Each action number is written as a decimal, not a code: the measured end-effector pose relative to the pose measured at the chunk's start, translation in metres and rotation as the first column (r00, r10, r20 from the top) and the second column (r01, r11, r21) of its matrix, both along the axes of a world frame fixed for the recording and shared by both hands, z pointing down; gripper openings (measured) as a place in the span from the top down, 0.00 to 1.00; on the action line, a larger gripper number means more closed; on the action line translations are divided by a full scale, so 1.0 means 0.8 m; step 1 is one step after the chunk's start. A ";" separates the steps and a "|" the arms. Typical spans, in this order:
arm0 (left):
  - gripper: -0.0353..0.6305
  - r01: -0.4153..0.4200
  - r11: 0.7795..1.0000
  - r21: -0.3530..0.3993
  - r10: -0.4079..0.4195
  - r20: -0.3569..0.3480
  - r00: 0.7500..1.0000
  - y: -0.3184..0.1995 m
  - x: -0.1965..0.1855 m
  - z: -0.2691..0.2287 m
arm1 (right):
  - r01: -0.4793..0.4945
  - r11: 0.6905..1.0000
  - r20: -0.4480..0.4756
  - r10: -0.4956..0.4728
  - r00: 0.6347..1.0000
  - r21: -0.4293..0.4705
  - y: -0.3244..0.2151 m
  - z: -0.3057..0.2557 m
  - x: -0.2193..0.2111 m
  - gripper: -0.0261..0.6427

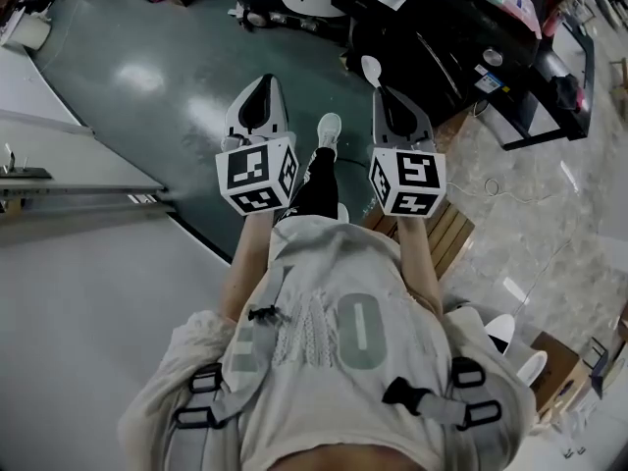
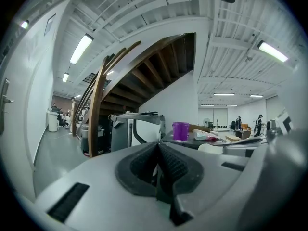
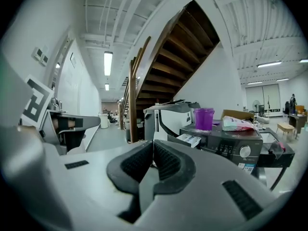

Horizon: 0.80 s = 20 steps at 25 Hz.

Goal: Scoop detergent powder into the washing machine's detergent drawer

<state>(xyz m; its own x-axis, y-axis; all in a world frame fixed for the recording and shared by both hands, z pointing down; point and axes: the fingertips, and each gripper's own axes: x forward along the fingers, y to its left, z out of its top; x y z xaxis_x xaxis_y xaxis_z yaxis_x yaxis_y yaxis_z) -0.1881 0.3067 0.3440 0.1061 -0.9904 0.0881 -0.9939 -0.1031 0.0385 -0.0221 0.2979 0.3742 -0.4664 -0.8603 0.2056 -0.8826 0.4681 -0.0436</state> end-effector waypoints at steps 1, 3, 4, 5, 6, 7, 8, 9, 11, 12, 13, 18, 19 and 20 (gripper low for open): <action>0.92 -0.008 1.000 0.010 0.008 -0.001 1.000 -0.012 0.002 -0.005 | -0.006 1.000 0.000 0.006 1.000 0.009 -0.009 -0.005 0.003 0.96; 0.92 -0.027 0.999 0.032 0.027 -0.011 1.000 -0.035 0.010 -0.015 | -0.017 0.999 -0.002 0.018 1.000 0.033 -0.029 -0.016 0.010 0.96; 0.92 -0.038 0.998 0.042 0.039 -0.016 0.999 -0.047 0.014 -0.020 | -0.025 0.999 -0.003 0.025 1.000 0.045 -0.040 -0.022 0.014 0.96; 0.92 -0.050 0.997 0.051 0.051 -0.019 0.998 -0.061 0.020 -0.023 | -0.035 0.998 -0.003 0.035 0.999 0.056 -0.051 -0.027 0.019 0.96; 0.92 -0.063 0.996 0.055 0.065 -0.020 0.998 -0.075 0.025 -0.026 | -0.045 0.997 -0.005 0.046 0.999 0.065 -0.063 -0.031 0.024 0.96; 0.92 -0.076 0.996 0.056 0.077 -0.019 0.997 -0.090 0.031 -0.027 | -0.056 0.996 -0.010 0.057 0.998 0.071 -0.075 -0.033 0.028 0.96; 0.92 -0.088 0.995 0.056 0.089 -0.018 0.996 -0.105 0.036 -0.028 | -0.066 0.995 -0.016 0.067 0.998 0.076 -0.087 -0.035 0.032 0.96; 0.92 -0.099 0.994 0.056 0.100 -0.018 0.995 -0.120 0.041 -0.028 | -0.075 0.994 -0.022 0.077 0.997 0.080 -0.100 -0.036 0.036 0.96; 0.92 -0.121 0.991 0.055 0.122 -0.017 0.992 -0.153 0.052 -0.031 | -0.090 0.992 -0.028 0.093 0.995 0.084 -0.128 -0.039 0.042 0.96; 0.92 -0.132 0.990 0.055 0.133 -0.016 0.991 -0.170 0.058 -0.032 | -0.096 0.992 -0.028 0.099 0.995 0.086 -0.144 -0.041 0.045 0.96; 0.92 -0.144 0.988 0.055 0.145 -0.017 0.989 -0.188 0.064 -0.033 | -0.103 0.991 -0.029 0.106 0.994 0.088 -0.159 -0.043 0.048 0.96; 0.92 -0.215 0.975 0.051 0.217 -0.043 0.975 -0.281 0.093 -0.037 | -0.144 0.986 -0.056 0.149 0.987 0.085 -0.238 -0.053 0.067 0.96; 0.92 -0.222 0.974 0.051 0.224 -0.047 0.973 -0.301 0.095 -0.040 | -0.147 0.985 -0.060 0.153 0.986 0.085 -0.256 -0.057 0.068 0.96; 0.92 -0.226 0.973 0.051 0.229 -0.047 0.972 -0.321 0.096 -0.043 | -0.150 0.985 -0.062 0.155 0.986 0.086 -0.276 -0.060 0.068 0.96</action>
